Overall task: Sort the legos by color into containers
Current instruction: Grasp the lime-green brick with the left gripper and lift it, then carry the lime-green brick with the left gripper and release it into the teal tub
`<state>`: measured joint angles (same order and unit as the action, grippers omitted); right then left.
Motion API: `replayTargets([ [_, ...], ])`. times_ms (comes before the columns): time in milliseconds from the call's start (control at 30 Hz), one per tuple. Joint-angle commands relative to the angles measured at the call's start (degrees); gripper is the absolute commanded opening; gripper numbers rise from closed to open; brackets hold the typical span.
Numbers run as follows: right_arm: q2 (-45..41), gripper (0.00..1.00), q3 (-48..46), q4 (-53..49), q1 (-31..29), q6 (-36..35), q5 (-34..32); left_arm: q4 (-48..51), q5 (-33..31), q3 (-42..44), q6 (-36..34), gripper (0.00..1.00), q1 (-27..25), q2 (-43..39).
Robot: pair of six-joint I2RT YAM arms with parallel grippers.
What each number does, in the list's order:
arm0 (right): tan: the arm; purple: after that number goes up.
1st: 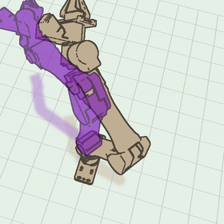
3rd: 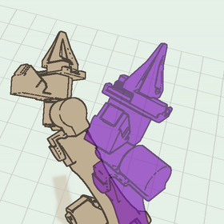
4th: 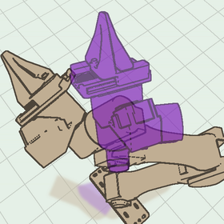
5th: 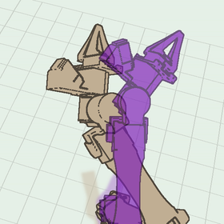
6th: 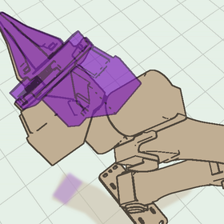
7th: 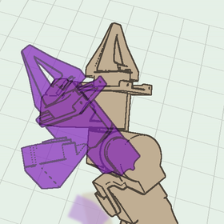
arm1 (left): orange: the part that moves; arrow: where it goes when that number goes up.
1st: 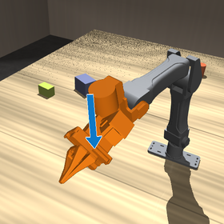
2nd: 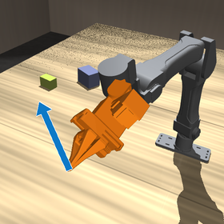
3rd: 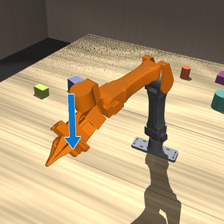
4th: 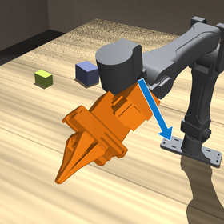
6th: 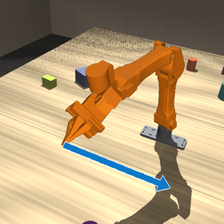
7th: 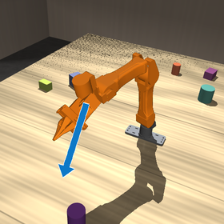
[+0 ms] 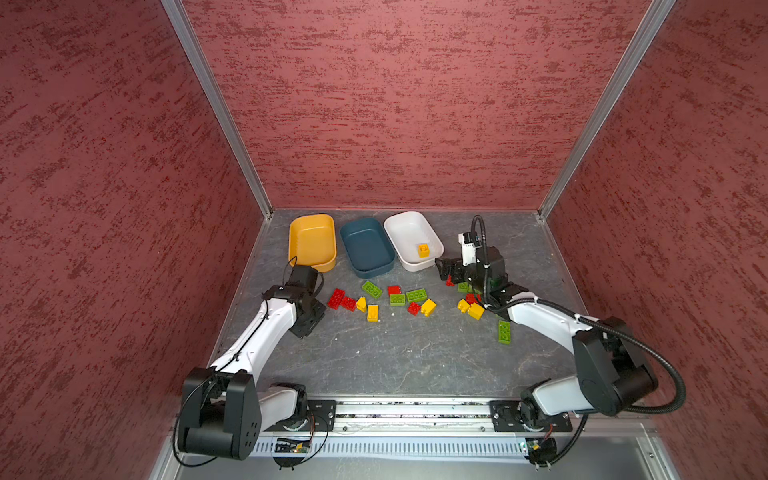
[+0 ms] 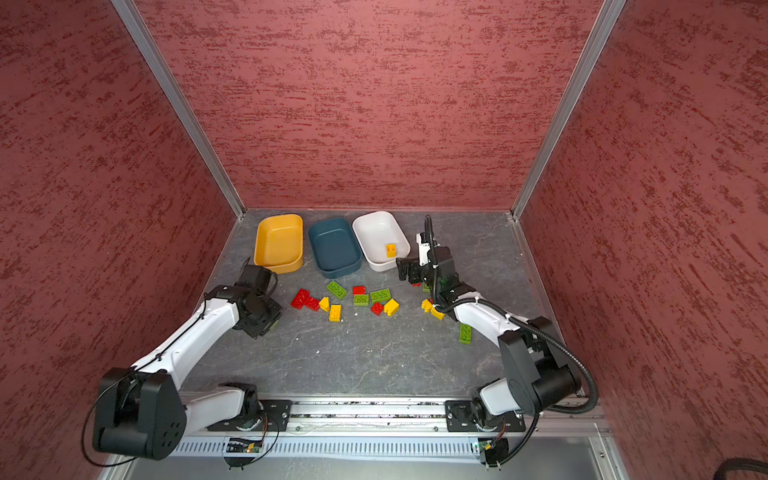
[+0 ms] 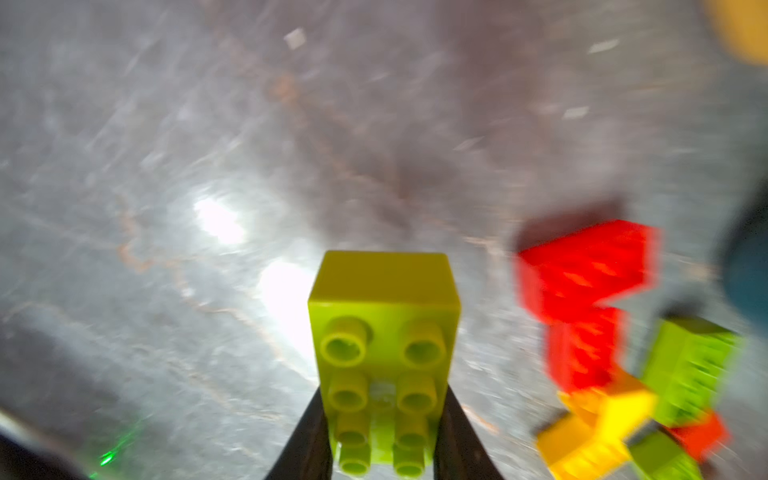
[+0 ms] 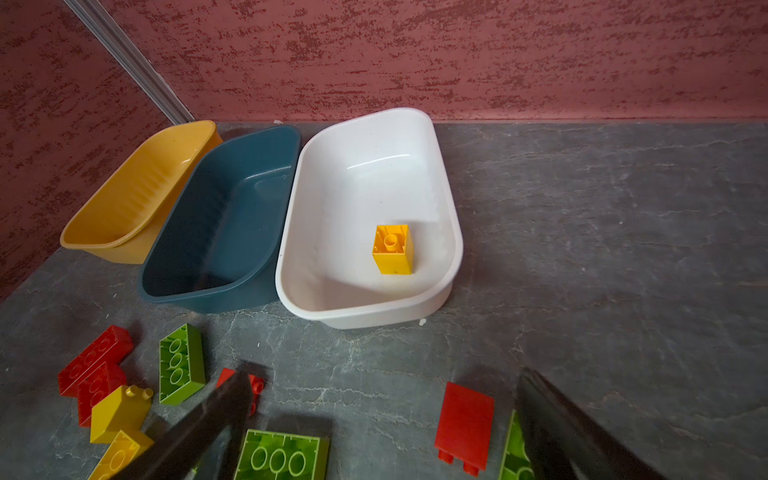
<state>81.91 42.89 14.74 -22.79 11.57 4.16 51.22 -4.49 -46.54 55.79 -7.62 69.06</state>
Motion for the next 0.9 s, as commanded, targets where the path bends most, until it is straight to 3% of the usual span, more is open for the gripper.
replayTargets([
  [0,-3.5,0.99,-1.9,-1.8,-0.4,1.4,-2.0,-5.3,-1.6,-5.0,-3.4,0.22,-2.7,1.8],
  [200,-7.7,0.99,-4.6,-1.5,-0.3,10.1,-9.1,-9.3,0.8,-18.4,-14.4,0.22,-8.0,12.8],
  [400,-9.3,0.99,-1.8,-10.9,-0.3,10.2,-13.5,-9.3,-3.0,-34.3,-24.9,0.21,-12.9,28.0],
  [467,-9.8,0.99,-0.9,-13.6,-0.2,11.4,-15.8,-9.3,-3.5,-38.4,-26.9,0.22,-13.6,32.8],
  [700,-12.3,0.99,-0.7,-18.1,-0.3,12.0,-12.7,-8.2,-4.8,-51.5,-29.7,0.23,-13.4,46.1],
  [867,-13.7,0.99,-1.7,-19.5,-0.3,14.0,-13.3,-6.8,-3.5,-58.2,-31.8,0.35,-13.6,51.5],
])
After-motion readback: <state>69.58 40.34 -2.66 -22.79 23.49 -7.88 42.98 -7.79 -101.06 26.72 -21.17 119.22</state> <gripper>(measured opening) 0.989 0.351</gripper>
